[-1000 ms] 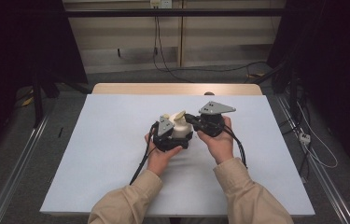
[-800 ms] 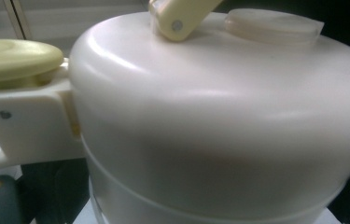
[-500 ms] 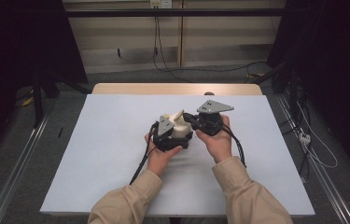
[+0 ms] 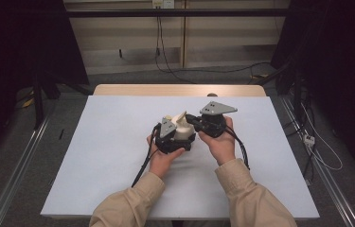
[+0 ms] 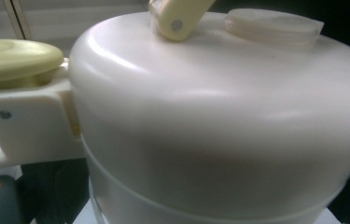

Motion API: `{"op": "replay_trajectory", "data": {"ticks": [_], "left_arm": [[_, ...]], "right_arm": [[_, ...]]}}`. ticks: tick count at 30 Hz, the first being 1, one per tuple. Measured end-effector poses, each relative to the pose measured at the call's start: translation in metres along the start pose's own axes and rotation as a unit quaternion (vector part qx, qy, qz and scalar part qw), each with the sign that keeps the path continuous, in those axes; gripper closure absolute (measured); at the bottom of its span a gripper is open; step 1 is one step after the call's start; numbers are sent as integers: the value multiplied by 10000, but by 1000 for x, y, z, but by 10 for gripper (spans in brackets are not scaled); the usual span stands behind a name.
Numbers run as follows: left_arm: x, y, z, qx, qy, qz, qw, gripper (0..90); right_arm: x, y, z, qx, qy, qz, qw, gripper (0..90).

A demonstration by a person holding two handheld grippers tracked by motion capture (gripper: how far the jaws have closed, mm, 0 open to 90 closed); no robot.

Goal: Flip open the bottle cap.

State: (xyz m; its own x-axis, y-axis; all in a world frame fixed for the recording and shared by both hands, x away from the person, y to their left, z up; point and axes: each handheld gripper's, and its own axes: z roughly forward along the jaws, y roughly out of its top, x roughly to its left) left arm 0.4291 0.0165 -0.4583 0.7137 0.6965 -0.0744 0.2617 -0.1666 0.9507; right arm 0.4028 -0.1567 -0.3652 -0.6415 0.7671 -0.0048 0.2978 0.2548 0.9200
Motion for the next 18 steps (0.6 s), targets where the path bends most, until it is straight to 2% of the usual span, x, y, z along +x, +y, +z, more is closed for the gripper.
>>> {"op": "replay_trajectory", "data": {"ticks": [18], "left_arm": [[0, 0, 0, -5, 7, 12, 10000, 51]], "right_arm": [[2, 1, 2, -10, 17, 17, 10000, 900]]}}
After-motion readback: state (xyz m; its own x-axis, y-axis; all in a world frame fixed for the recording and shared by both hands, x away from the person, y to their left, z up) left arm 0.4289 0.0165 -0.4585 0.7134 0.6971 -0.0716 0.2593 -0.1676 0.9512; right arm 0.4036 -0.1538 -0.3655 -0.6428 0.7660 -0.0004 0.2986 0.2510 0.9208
